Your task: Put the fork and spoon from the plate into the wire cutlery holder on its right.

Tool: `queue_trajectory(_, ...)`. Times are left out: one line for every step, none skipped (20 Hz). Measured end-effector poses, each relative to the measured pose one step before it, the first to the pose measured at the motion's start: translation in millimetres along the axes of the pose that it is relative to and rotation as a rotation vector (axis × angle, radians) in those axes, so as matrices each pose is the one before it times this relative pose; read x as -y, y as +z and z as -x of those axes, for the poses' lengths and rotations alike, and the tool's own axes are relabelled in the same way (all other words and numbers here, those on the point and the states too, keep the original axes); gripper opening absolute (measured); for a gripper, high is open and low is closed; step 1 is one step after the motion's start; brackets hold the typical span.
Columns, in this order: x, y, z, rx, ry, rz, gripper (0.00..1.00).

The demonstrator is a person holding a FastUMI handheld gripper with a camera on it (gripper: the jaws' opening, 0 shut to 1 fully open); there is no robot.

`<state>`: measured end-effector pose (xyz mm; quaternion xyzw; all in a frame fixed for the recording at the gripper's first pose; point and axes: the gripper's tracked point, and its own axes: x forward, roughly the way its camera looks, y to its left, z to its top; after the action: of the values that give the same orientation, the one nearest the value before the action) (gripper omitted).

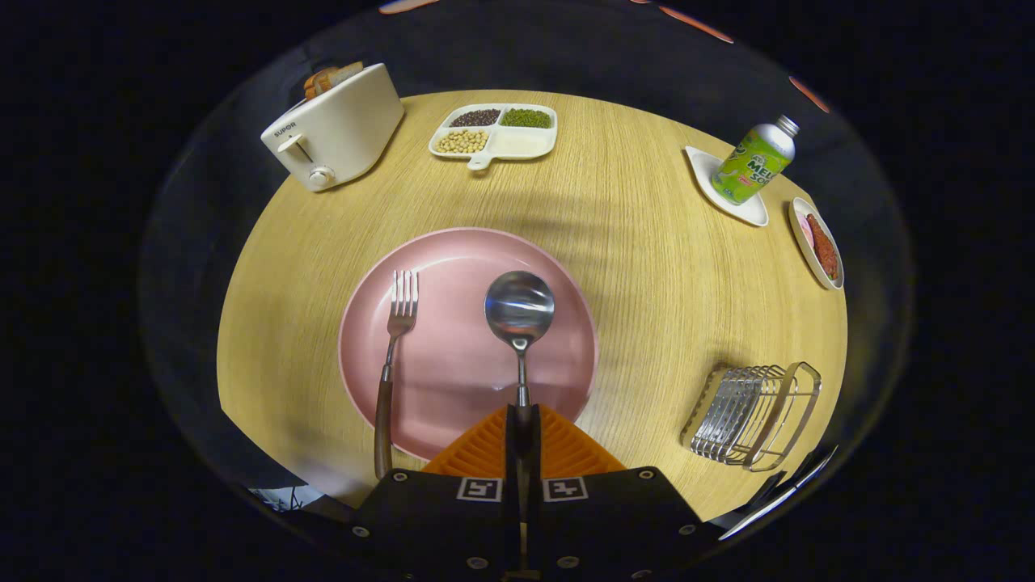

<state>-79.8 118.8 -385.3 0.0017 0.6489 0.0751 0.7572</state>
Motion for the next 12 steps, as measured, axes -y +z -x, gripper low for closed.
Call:
queue_trajectory(3.39, 0.01, 6.79, 0.01574, -0.00038, -0.0093, 0.04)
queue_trajectory(5.44, 0.11, 7.94, 0.01435, -0.00271, -0.00908, 0.04)
queue_trajectory(6.28, -0.75, 8.82, 0.01484, -0.00455, -0.01285, 0.04)
queue_trajectory(7.71, -0.08, 8.33, 0.01217, -0.0051, -0.01673, 0.04)
queue_trajectory(8.46, -1.59, 7.53, 0.00896, -0.0069, -0.02008, 0.04)
queue_trajectory(10.15, -0.23, 8.07, 0.00856, -0.00906, -0.01788, 0.04)
queue_trajectory(11.47, -1.44, 7.92, 0.00963, -0.01097, -0.02121, 0.04)
queue_trajectory(11.53, 0.41, 9.48, 0.01185, -0.00793, -0.01933, 0.04)
queue_trajectory(12.22, -0.7, 8.38, 0.00802, -0.01101, -0.01786, 0.04)
queue_trajectory(12.98, -0.51, 7.12, 0.00667, -0.01431, -0.01284, 0.04)
queue_trajectory(14.5, -1.36, 5.19, -0.00065, -0.01837, -0.00741, 0.04)
queue_trajectory(13.42, -1.23, 3.35, -0.00505, -0.01754, -0.00982, 0.04)
